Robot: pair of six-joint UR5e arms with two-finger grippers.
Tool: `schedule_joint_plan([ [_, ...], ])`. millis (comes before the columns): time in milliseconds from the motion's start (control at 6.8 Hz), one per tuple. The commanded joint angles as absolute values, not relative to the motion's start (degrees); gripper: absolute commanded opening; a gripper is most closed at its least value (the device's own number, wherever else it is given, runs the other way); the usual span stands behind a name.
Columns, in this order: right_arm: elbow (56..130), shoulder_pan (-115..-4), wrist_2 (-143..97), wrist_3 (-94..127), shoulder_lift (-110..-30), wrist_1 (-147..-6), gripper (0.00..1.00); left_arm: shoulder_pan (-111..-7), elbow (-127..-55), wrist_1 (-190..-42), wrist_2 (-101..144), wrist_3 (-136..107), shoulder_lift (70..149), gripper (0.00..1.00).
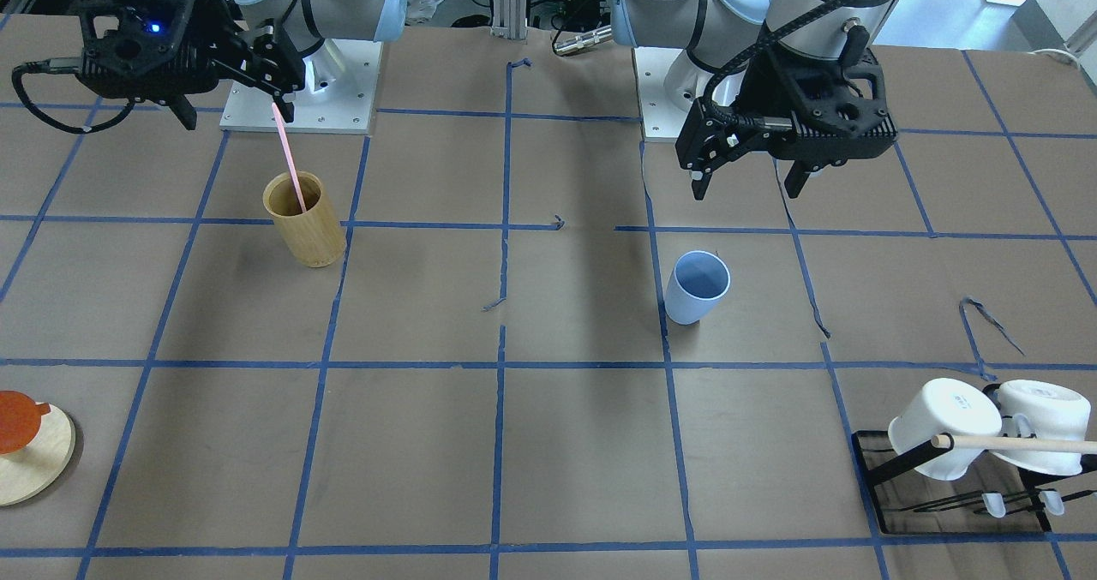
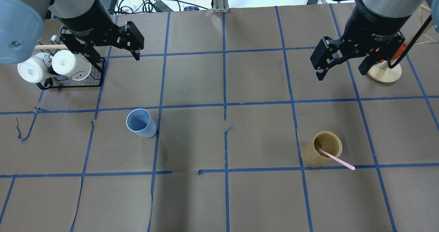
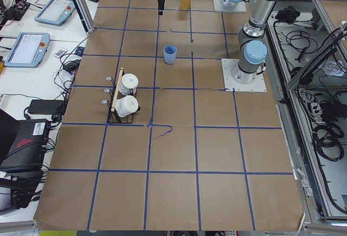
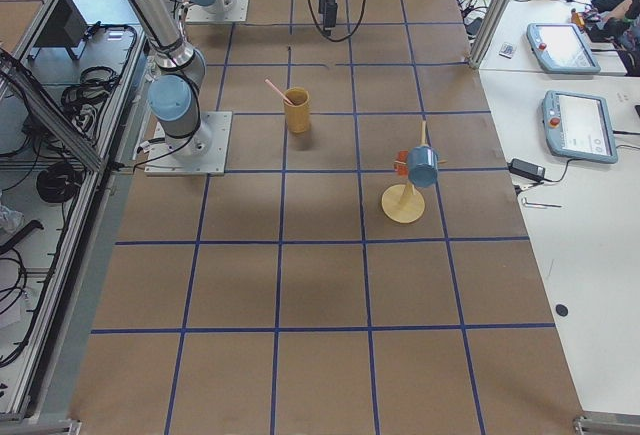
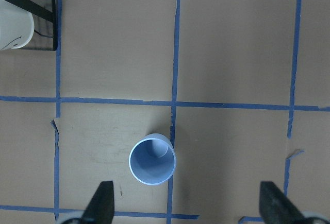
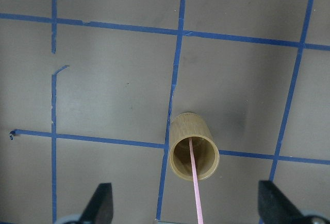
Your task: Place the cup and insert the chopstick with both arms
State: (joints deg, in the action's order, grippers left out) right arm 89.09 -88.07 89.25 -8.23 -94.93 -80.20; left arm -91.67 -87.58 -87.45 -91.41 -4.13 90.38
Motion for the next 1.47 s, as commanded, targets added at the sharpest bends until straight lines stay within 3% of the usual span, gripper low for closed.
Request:
schedule_joint_plan([
  [0, 89.12, -88.07, 89.30, -8.17, -95.18, -80.07, 1.00, -91.76, -87.54, -87.54, -90.97, -4.13, 90.27, 1.00],
  [1324, 89.12, -87.98, 89.30, -8.88, -94.83, -77.17, 1.00, -91.93, -87.98, -87.63, -90.97, -4.22, 90.26, 1.00],
])
